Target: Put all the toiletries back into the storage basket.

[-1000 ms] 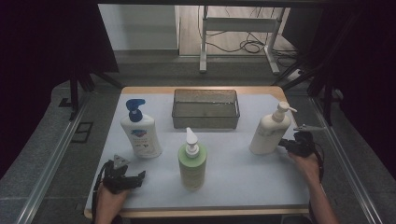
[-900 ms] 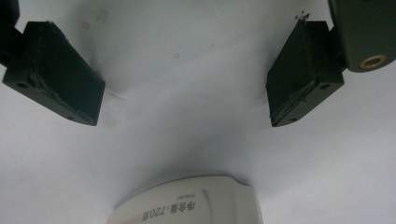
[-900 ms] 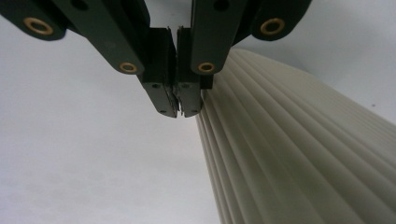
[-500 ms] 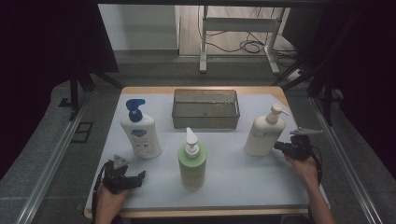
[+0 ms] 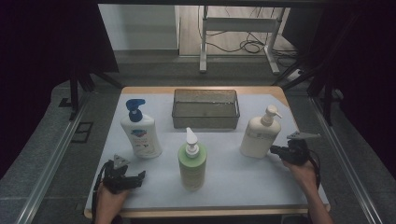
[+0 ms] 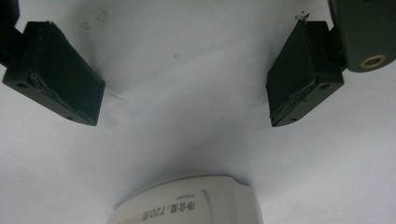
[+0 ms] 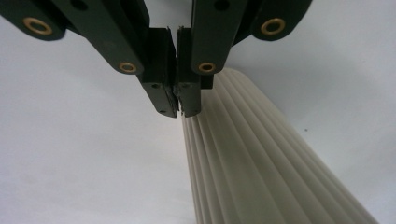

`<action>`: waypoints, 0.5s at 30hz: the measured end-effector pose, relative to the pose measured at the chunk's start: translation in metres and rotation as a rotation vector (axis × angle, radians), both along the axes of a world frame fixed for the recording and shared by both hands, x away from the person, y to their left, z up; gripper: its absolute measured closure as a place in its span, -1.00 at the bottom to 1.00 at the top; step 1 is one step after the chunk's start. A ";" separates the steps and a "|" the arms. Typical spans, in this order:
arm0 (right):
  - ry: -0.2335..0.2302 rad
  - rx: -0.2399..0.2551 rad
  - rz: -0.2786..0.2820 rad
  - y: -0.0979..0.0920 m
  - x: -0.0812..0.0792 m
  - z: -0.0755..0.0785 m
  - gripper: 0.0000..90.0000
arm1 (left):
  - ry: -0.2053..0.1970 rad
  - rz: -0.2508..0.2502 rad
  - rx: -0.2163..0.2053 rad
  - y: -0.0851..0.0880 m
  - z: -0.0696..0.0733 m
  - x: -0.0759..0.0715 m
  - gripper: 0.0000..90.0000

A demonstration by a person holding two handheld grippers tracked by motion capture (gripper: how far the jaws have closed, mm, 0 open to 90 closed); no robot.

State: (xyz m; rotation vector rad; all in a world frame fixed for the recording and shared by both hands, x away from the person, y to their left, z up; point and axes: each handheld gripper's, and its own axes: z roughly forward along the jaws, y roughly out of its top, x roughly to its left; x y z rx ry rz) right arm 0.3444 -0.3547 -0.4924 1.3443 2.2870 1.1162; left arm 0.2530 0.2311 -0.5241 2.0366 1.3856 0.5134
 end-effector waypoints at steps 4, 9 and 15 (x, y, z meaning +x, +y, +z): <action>0.001 -0.003 0.013 0.003 -0.004 0.000 0.94 | 0.000 0.000 0.000 0.000 0.000 0.000 -0.74; 0.002 -0.002 0.025 0.005 -0.009 0.000 0.94 | -0.002 0.003 -0.005 0.000 0.000 0.000 -0.74; 0.002 -0.008 0.043 0.009 -0.015 -0.003 1.00 | 0.000 0.001 -0.001 0.000 0.000 0.000 -0.74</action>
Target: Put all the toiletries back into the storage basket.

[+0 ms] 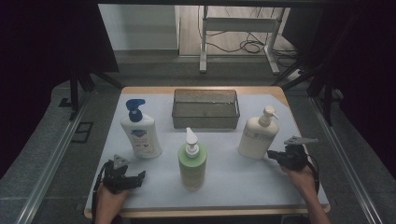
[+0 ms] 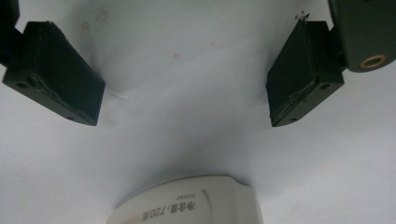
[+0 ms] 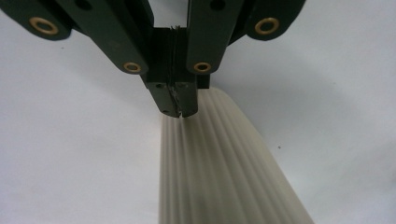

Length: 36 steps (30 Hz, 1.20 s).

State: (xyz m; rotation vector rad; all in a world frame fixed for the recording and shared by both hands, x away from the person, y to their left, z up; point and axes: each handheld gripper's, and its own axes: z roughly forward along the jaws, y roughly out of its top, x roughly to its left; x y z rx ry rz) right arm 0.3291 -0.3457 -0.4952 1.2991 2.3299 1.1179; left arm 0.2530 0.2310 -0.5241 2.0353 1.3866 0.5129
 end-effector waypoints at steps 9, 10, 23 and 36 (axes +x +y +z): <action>0.012 -0.040 -0.012 0.004 0.002 -0.004 1.00 | -0.002 0.002 -0.003 0.000 0.000 0.000 -0.74; 0.014 -0.051 -0.027 0.003 0.007 -0.007 1.00 | -0.002 0.002 -0.003 0.000 0.000 0.000 -0.74; 0.006 -0.032 -0.023 0.003 0.016 -0.007 1.00 | 0.000 -0.001 0.001 0.000 0.000 0.000 -0.74; -0.004 -0.023 0.039 0.022 0.003 -0.004 1.00 | 0.000 0.000 -0.001 0.000 0.000 0.000 -0.74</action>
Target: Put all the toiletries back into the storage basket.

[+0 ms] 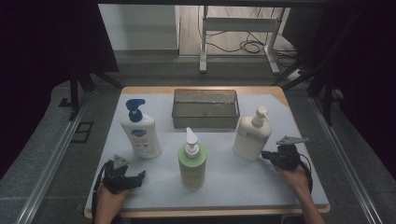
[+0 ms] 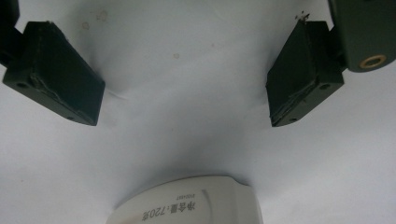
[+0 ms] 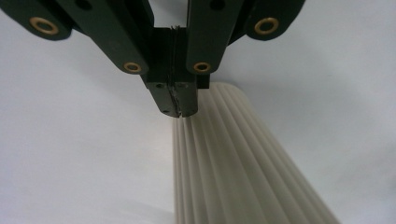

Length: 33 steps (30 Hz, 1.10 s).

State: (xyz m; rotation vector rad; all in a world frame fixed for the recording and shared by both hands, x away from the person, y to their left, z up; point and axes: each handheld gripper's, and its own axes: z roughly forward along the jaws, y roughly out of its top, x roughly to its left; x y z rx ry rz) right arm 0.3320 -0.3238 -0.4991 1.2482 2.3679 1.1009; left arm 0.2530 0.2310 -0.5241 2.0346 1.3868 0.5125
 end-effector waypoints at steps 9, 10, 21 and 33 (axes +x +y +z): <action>-0.001 0.012 0.030 0.013 -0.008 -0.001 0.96 | 0.000 0.001 -0.001 0.000 0.000 0.000 -0.74; 0.000 0.011 0.028 0.013 -0.008 -0.001 0.94 | 0.000 0.001 -0.001 0.000 0.000 0.000 -0.74; -0.030 0.025 0.042 0.013 -0.017 0.014 0.71 | -0.002 0.002 -0.004 0.000 0.000 0.000 -0.74; -0.050 0.023 0.070 0.019 -0.022 0.044 0.13 | 0.000 -0.001 0.001 0.000 0.000 0.000 -0.74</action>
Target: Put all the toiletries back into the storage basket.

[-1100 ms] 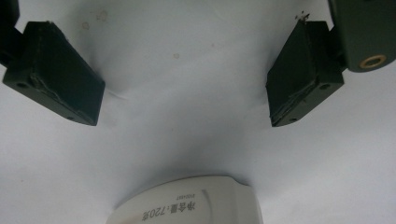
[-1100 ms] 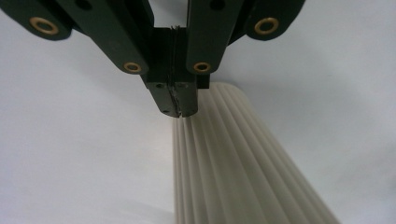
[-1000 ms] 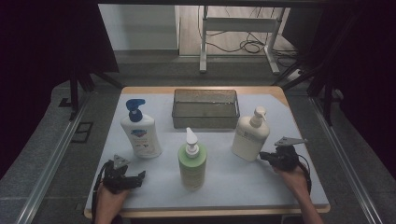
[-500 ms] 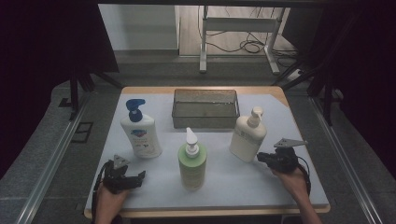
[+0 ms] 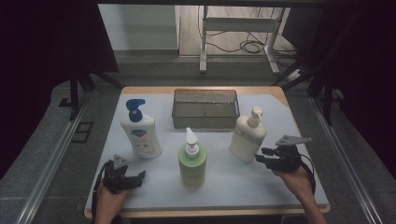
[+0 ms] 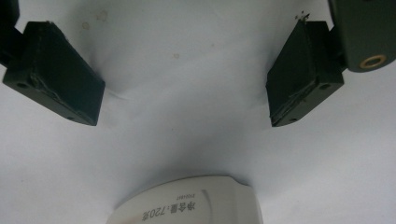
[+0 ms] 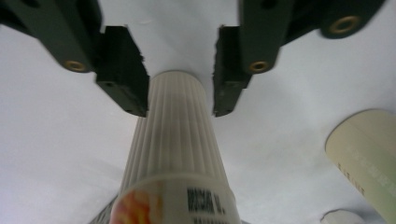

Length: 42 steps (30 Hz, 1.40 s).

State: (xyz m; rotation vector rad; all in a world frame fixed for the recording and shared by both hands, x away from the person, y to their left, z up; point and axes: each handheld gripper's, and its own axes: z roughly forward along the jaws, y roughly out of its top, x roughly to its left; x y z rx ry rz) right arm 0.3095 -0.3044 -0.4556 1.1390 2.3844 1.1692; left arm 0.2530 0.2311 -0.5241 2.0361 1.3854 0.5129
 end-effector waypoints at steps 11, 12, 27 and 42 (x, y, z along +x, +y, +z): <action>-0.028 0.041 0.010 0.006 0.012 0.021 -0.27 | 0.000 0.000 -0.001 0.000 0.000 0.000 -0.74; -0.031 0.040 0.010 0.007 0.013 0.023 -0.30 | 0.000 0.000 0.000 0.000 0.000 0.000 -0.74; -0.056 0.014 0.037 0.025 0.033 0.032 -0.47 | 0.000 0.000 -0.001 0.000 0.000 0.000 -0.74; -0.092 -0.017 0.067 0.038 0.045 0.035 -0.27 | 0.000 0.000 0.000 0.000 0.000 0.000 -0.74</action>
